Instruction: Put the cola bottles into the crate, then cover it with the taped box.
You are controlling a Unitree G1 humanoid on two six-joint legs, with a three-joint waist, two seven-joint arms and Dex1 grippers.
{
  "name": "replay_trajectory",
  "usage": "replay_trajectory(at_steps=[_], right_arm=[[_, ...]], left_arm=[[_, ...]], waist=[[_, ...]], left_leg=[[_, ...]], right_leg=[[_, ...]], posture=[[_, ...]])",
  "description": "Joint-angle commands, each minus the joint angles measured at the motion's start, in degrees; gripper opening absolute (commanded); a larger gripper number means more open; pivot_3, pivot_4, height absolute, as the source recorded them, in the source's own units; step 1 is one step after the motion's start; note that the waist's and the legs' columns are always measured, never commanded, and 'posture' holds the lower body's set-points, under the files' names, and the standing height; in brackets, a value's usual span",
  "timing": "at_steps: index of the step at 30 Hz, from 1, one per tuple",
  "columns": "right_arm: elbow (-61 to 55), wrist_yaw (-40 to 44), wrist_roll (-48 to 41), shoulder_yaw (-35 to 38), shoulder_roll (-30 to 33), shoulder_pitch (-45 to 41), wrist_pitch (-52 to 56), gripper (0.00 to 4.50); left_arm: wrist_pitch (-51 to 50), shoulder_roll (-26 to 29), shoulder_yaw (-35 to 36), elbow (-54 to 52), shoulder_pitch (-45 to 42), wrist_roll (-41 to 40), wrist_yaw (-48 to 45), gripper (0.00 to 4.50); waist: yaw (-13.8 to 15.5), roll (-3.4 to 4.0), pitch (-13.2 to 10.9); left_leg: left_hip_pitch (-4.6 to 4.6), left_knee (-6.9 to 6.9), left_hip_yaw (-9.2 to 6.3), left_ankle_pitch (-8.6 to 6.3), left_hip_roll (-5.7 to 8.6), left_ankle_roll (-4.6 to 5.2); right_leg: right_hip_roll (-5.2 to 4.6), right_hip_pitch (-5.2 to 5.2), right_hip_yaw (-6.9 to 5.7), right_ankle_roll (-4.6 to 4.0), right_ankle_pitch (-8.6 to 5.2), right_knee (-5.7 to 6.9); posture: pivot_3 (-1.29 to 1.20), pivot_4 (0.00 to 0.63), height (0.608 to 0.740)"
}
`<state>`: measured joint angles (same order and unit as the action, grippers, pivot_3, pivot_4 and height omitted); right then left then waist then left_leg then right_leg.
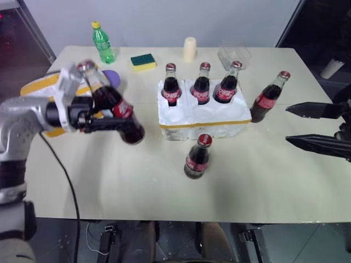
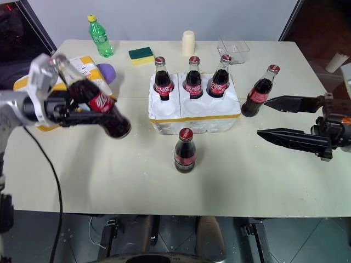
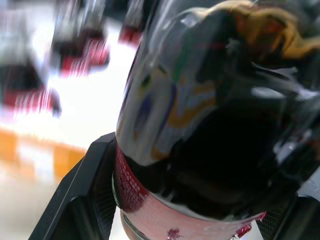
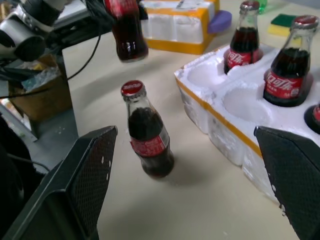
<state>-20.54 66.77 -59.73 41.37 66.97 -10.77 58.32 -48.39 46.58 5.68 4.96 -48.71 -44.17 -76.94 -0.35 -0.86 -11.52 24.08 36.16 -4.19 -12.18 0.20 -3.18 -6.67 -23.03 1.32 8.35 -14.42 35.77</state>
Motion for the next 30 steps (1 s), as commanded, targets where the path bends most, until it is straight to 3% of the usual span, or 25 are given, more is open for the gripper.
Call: replay_trajectory(at_steps=[1,8,16,23,25,27,30], right_arm=[[-3.0,-2.9,-1.2,2.6,-1.5,1.0,-0.5,4.5],[-7.5,-8.2,-5.3,7.9,-4.0,5.0,1.8,4.5],[-10.4,-12.6,-8.3,12.2,-6.3,10.8,2.2,4.5],[-10.1,-14.4,-3.6,7.0,-6.9,11.8,-2.1,4.5],[-10.0,-14.9,-1.7,4.4,-7.1,11.6,-3.8,4.5],[-9.9,-15.5,-0.3,1.9,-7.4,10.9,-5.4,4.5],[-9.8,-16.6,0.1,-0.9,-7.8,9.2,-6.8,4.5]], left_arm=[[7.5,-6.2,-4.3,9.1,-9.3,5.6,0.4,2.84],[27.0,-16.8,-12.1,28.7,-17.7,20.2,-1.6,2.84],[40.5,-20.3,-16.2,38.0,-17.6,30.3,-4.3,2.84],[45.0,-23.5,-17.0,42.5,-15.9,35.4,-1.2,2.84],[45.0,-23.9,-16.7,43.6,-15.6,36.0,-0.2,3.85],[45.1,-23.8,-16.3,44.0,-15.5,36.3,0.6,4.47],[44.6,-22.9,-14.9,42.9,-15.2,35.7,0.6,4.47]], waist=[[0.1,-0.02,0.0],[-0.6,-0.02,0.0],[-0.2,-0.08,-0.1],[-0.4,-0.08,-0.1],[-0.3,-0.05,0.0],[-0.2,-0.06,0.0],[-0.3,-0.06,0.0]], left_leg=[[0.04,0.03,-0.03,0.0,0.01,0.0],[0.09,-0.04,-0.06,0.0,0.05,0.02],[0.31,0.04,-0.1,0.0,0.05,0.03],[0.28,0.05,-0.11,0.0,0.05,0.03],[0.27,0.05,-0.14,0.0,0.05,0.03],[0.25,0.07,-0.14,0.0,0.05,0.03],[0.24,0.09,-0.15,0.0,0.06,0.03]], right_leg=[[0.0,-0.01,-0.01,0.01,0.0,0.01],[0.02,-0.28,0.01,0.06,-0.02,0.33],[0.02,-0.42,0.0,0.07,-0.01,0.35],[0.03,-0.4,0.01,0.08,-0.01,0.36],[0.03,-0.38,0.0,0.08,-0.01,0.37],[0.03,-0.34,-0.01,0.09,-0.01,0.37],[0.02,-0.31,0.0,0.09,-0.01,0.36]], posture=[[0.0,0.15,0.739],[0.0,0.15,0.739],[0.0,0.15,0.739],[0.0,0.15,0.739],[0.0,0.15,0.739],[0.0,0.15,0.739],[0.0,0.15,0.739]])
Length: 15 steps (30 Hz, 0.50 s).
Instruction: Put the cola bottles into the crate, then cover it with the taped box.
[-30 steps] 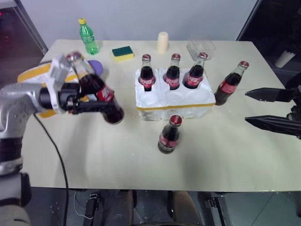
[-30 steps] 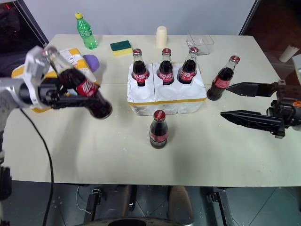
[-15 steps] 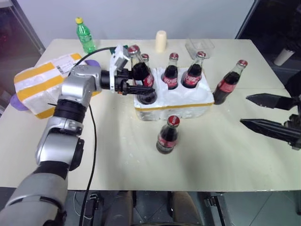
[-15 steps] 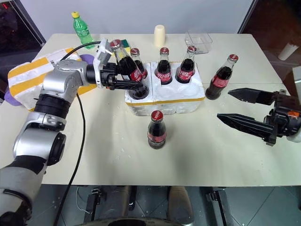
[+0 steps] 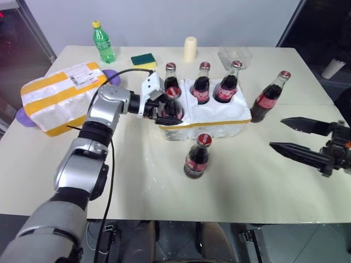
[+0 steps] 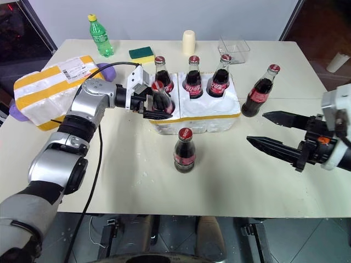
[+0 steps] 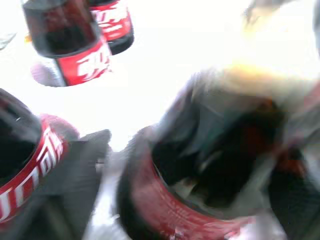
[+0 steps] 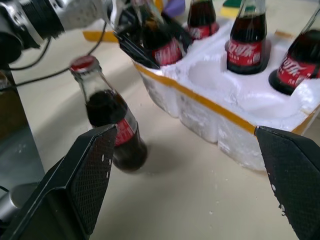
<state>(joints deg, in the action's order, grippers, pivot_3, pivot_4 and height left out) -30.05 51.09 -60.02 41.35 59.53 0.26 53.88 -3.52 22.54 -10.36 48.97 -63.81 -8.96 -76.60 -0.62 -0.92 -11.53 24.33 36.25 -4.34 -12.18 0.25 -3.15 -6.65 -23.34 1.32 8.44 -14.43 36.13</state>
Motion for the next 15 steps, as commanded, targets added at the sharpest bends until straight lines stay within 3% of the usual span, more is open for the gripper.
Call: replay_trajectory(at_steps=[1,5,10,15], right_arm=[[-0.4,-0.9,0.4,-1.4,-0.4,-2.2,-2.7,4.5],[-2.2,-0.3,0.4,-3.4,-1.0,-1.6,-4.0,4.5],[-4.4,-2.0,0.2,-8.0,-2.9,-0.4,-4.0,4.5],[-8.0,-2.1,3.0,-16.4,-5.5,0.3,-6.6,4.5]], left_arm=[[-0.9,1.6,1.9,-2.0,0.0,-0.2,-0.1,4.47],[-9.3,5.8,6.1,-11.8,1.3,-6.1,-3.4,4.47],[-27.8,14.5,11.5,-31.3,5.9,-17.0,-6.6,4.47],[-42.9,29.8,15.3,-53.4,18.8,-29.1,-14.1,4.47]], waist=[[-0.1,0.0,0.0],[-0.4,0.0,0.0],[-0.4,0.02,0.0],[-1.0,0.08,0.0]], left_leg=[[0.0,0.0,0.0,0.0,0.0,0.0],[-0.01,-0.05,-0.01,0.0,-0.01,0.0],[0.0,-0.09,-0.06,0.0,-0.02,0.0],[-0.09,-0.11,-0.06,0.0,-0.04,0.0]], right_leg=[[0.0,0.0,0.0,0.0,0.0,0.0],[0.02,-0.04,0.0,0.0,0.0,0.03],[0.03,-0.07,-0.01,-0.01,0.0,0.08],[0.04,-0.02,0.0,-0.02,-0.01,0.07]], posture=[[0.0,0.15,0.739],[0.0,0.15,0.739],[0.0,0.15,0.739],[0.0,0.15,0.739]])
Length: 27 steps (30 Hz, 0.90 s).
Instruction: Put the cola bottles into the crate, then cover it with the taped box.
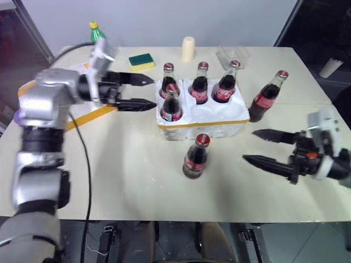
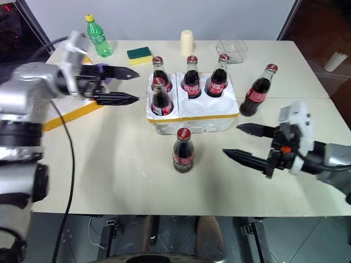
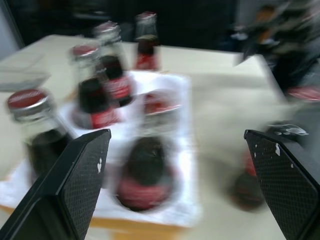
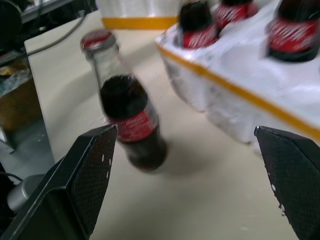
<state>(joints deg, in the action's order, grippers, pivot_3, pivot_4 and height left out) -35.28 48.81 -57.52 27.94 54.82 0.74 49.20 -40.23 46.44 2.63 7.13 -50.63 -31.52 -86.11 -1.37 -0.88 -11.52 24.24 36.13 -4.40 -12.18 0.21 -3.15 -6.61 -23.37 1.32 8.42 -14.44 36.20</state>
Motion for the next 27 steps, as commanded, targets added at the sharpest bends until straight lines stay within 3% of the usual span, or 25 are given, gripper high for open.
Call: replay_trajectory(at_steps=[1,5,10,17,27], right_arm=[[-3.3,1.3,2.1,-4.8,-0.6,0.1,-3.2,4.5],[-2.7,2.6,6.0,-11.9,-1.5,-2.2,-6.0,4.5],[1.4,1.8,11.3,-22.8,-5.6,-9.4,-7.5,4.5],[7.5,1.1,15.2,-28.5,-10.6,-15.9,-7.6,4.5],[10.9,2.8,18.1,-34.8,-15.6,-18.3,-7.8,4.5]], left_arm=[[-6.6,7.7,2.3,-14.9,8.6,-7.4,-4.7,4.47],[-5.1,9.5,2.1,-22.2,16.8,-7.5,-1.6,4.47],[-3.7,8.1,1.5,-25.9,20.8,-7.5,2.4,4.47],[-3.9,6.6,1.3,-26.6,20.5,-9.2,6.0,4.47],[-2.5,5.8,0.1,-26.1,19.9,-9.3,7.6,4.47]], waist=[[-0.2,0.04,0.0],[1.1,-0.02,0.0],[0.6,-0.18,0.1],[0.5,-0.16,0.1],[0.5,-0.17,0.1]], left_leg=[[-0.04,-0.05,0.0,0.0,-0.01,0.0],[-0.14,0.09,0.0,0.0,0.0,-0.01],[-0.17,0.17,0.02,0.01,-0.01,-0.02],[-0.16,0.06,0.0,0.01,-0.01,-0.02],[-0.17,0.05,0.0,0.01,-0.02,-0.02]], right_leg=[[0.0,0.01,0.01,-0.01,-0.01,0.0],[-0.01,0.25,-0.03,-0.25,-0.14,-0.07],[-0.01,0.31,0.0,-0.34,-0.11,-0.17],[0.03,0.22,-0.01,-0.18,-0.05,-0.1],[0.04,0.21,-0.01,-0.17,-0.05,-0.07]], posture=[[0.0,0.15,0.739],[0.0,0.15,0.739],[0.0,0.15,0.739],[0.0,0.15,0.739],[0.0,0.15,0.739]])
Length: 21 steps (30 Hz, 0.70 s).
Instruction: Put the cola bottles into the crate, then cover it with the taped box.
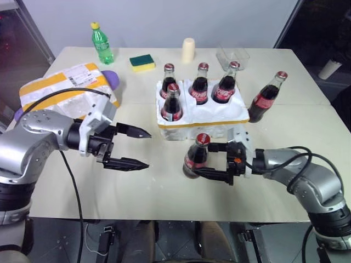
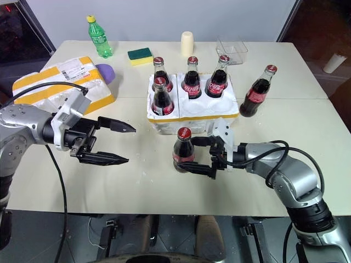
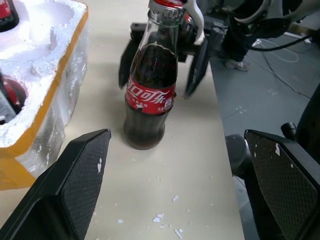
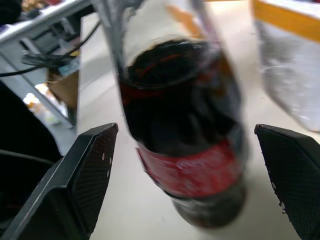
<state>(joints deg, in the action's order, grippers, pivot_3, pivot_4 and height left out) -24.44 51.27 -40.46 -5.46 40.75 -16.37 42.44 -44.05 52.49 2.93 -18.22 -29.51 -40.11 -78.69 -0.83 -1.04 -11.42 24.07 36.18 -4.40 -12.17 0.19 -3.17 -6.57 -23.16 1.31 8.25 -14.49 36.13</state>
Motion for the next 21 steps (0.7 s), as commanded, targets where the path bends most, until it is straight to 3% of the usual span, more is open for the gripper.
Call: replay_trajectory(at_steps=[1,3,7,8,12,16,21], right_arm=[[0.5,0.0,1.6,-1.8,-2.1,-1.5,-1.1,4.5],[1.0,-0.4,1.8,-1.9,-3.2,-2.0,-0.8,4.25],[-1.4,0.9,-1.5,1.1,-3.0,-1.4,0.2,2.84],[-2.5,1.2,-2.7,2.3,-2.5,-1.2,0.7,2.7],[-6.0,1.5,-9.8,8.4,0.2,-2.3,4.4,2.68],[-4.3,-0.3,-18.5,15.4,2.8,-9.4,8.5,2.68],[6.9,-5.1,-13.8,15.3,2.3,-22.9,7.7,2.68]], left_arm=[[1.4,-0.4,-0.4,-0.6,-1.4,-0.6,0.3,4.47],[2.0,-0.7,-0.7,-0.3,-1.6,-0.2,0.5,4.49],[2.8,-1.0,-1.1,0.3,-1.6,0.1,0.7,4.5],[3.0,-1.1,-1.2,0.4,-1.5,0.2,0.7,4.5],[3.8,-1.5,-1.3,1.3,-1.6,0.4,1.1,4.5],[3.9,-2.5,-0.8,2.3,-2.3,-0.1,2.4,4.5],[3.2,-4.1,0.4,2.9,-3.1,-1.1,4.7,4.5]], waist=[[0.0,0.0,0.0],[0.0,0.0,0.0],[0.0,0.0,0.0],[0.0,0.0,0.0],[0.0,0.05,0.0],[-0.1,0.06,0.0],[-0.2,0.06,0.0]], left_leg=[[0.0,0.0,0.0,0.0,0.0,0.0],[0.0,0.01,0.0,0.0,0.0,0.0],[0.0,-0.01,0.0,0.0,0.0,0.0],[0.0,-0.02,0.0,0.0,0.0,0.0],[0.04,-0.06,-0.01,0.0,0.0,0.0],[0.07,0.01,-0.01,0.0,0.0,0.0],[0.01,-0.01,-0.01,0.0,-0.02,0.0]], right_leg=[[0.0,0.0,0.0,0.0,0.0,0.0],[0.0,0.0,0.0,0.0,0.0,0.0],[0.0,-0.01,0.0,0.01,0.01,0.0],[0.01,-0.01,0.0,0.03,0.02,0.0],[0.01,-0.07,0.0,0.07,0.04,0.01],[0.01,-0.07,0.0,0.05,0.04,0.0],[0.03,-0.06,0.01,0.01,0.02,0.02]], posture=[[0.0,0.15,0.739],[0.0,0.15,0.739],[0.0,0.15,0.739],[0.0,0.15,0.739],[0.0,0.15,0.739],[0.0,0.15,0.739],[0.0,0.15,0.739]])
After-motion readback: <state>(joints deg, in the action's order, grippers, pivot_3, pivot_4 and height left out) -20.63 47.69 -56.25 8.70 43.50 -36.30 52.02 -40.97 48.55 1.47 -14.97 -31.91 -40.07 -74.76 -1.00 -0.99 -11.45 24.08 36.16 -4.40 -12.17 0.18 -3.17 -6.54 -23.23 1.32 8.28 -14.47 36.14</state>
